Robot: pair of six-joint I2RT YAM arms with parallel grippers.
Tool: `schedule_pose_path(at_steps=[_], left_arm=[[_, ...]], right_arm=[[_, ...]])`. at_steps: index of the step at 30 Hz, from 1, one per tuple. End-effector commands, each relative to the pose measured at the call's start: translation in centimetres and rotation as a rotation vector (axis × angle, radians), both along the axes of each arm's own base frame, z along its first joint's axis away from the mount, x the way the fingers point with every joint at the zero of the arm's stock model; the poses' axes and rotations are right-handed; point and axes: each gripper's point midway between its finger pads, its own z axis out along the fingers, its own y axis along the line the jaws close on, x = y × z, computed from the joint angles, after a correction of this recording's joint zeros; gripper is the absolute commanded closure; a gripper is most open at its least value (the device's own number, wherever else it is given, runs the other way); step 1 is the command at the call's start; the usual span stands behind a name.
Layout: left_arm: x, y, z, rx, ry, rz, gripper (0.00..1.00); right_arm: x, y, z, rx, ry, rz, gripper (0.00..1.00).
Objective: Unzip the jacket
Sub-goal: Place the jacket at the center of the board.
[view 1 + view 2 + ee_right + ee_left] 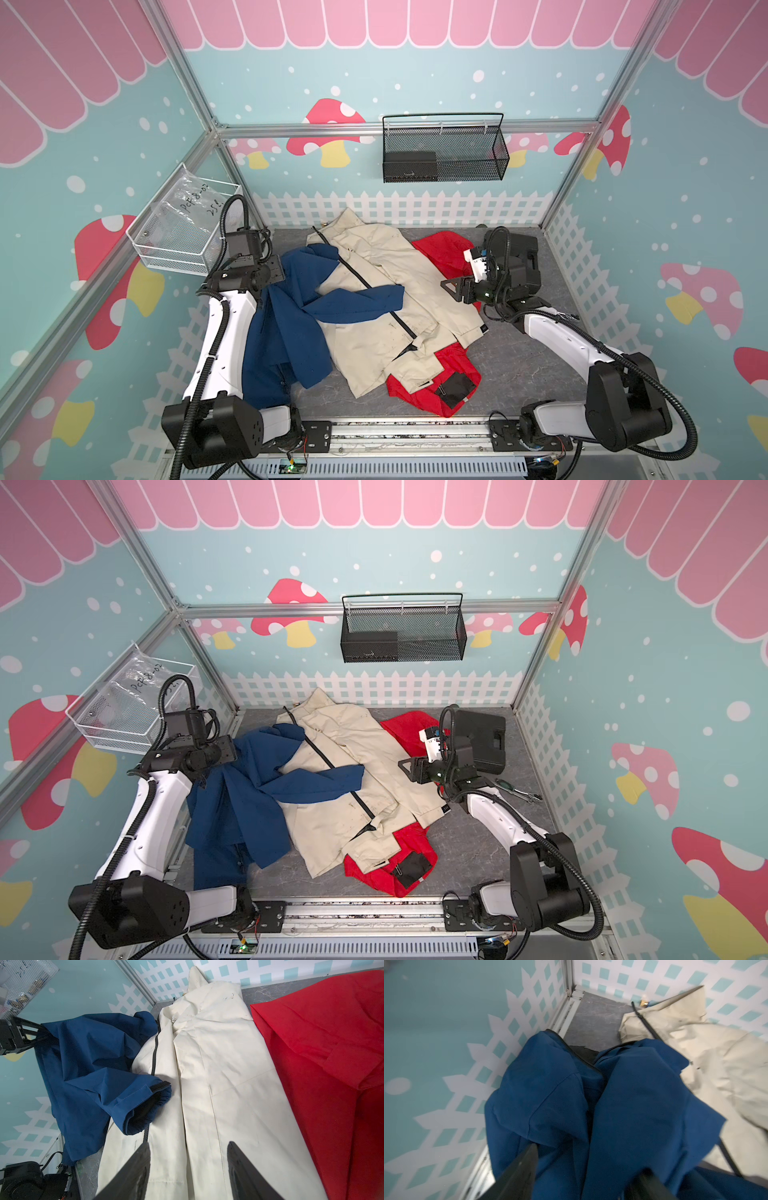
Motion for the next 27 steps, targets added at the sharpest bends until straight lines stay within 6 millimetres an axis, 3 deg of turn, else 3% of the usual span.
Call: schedule_pose_path(at_steps=[1,5,11,14,20,24,27], left_arm=[[0.5,-5.0,3.2,-0.111,-0.119,-0.185,0.26],[-0.9,-11.2,4.1,-0.136,-0.109,-0.342,0.21],[-2.9,-20.8,2.6,-0.258,-0.047,-0.553,0.21],[-2.4,-24.7,1.1,-0.307,-0.029,-0.625,0.21],[0.2,-29.5,-2.4,-0.124,0.03,-0.809,0.18],[0.3,-33.2,-4.9,0.018,0.083,-1.016,0.17],[0.4,-34.6,-6.8,0.05,0.135,-1.075,0.17]], right_arm=[[-0.1,-0.1,-0.4,-0.006,-0.008,0.008,0.39],[-0.1,-0.2,-0.8,-0.008,0.002,0.003,0.39],[0.1,-0.2,-0.7,-0.011,-0.002,-0.002,0.39],[0.2,-0.1,-0.9,-0.012,0.0,0.004,0.39],[-0.1,-0.3,-0.6,-0.017,-0.014,0.002,0.39],[-0.3,-0.4,-0.6,-0.026,-0.022,0.001,0.37],[-0.3,-0.5,-0.6,-0.032,-0.027,-0.002,0.37]])
